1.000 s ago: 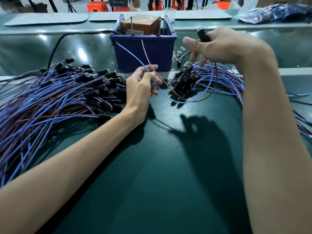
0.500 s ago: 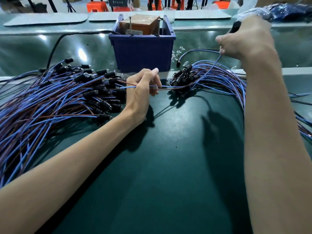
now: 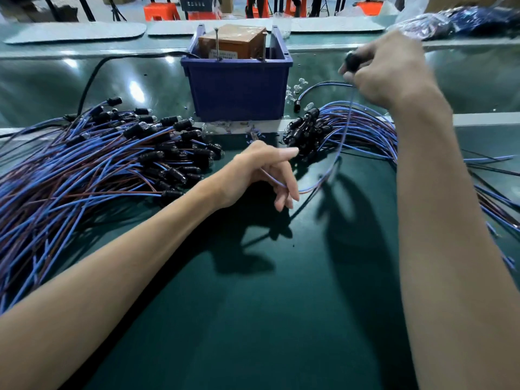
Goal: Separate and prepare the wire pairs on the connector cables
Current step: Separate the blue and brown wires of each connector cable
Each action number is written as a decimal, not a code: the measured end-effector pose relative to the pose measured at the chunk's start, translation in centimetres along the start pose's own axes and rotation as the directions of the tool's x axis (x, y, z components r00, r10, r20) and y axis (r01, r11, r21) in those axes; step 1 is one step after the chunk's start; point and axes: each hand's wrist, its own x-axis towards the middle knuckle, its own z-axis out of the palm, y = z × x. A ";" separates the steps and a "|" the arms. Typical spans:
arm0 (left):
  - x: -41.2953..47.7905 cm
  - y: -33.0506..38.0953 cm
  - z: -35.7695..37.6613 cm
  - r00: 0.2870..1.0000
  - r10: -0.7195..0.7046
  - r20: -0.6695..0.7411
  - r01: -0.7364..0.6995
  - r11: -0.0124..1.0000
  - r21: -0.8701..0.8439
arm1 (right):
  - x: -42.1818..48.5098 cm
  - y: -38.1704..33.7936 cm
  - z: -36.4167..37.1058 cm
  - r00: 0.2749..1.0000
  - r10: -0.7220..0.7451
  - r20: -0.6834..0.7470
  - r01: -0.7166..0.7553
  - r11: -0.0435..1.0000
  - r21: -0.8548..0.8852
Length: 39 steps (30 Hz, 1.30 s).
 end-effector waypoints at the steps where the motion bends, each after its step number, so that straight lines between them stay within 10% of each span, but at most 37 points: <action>1: 0.0 0.1 -0.3 0.998 -0.030 0.048 0.031 0.999 -0.019 | 0.0 0.0 0.3 1.000 -0.007 0.012 0.007 1.000 0.004; 7: 0.5 0.1 -1.0 0.986 -0.071 0.150 0.073 0.997 -0.006 | 0.0 0.1 1.9 0.999 -0.033 0.037 0.033 0.999 0.000; 20: 0.5 0.2 -0.1 0.993 -0.065 -0.095 0.064 0.998 -0.012 | 0.1 -0.2 1.5 0.984 -0.165 -0.060 0.163 0.986 -0.037; 28: 0.5 0.2 0.0 0.990 -0.078 -0.113 0.077 0.997 -0.012 | -0.4 -0.2 2.5 0.937 -0.171 0.305 0.215 0.970 -0.115; 39: 0.5 0.3 0.2 0.988 -0.077 -0.135 0.080 0.997 0.019 | -0.1 0.4 2.4 0.927 -0.117 0.356 0.152 0.986 -0.073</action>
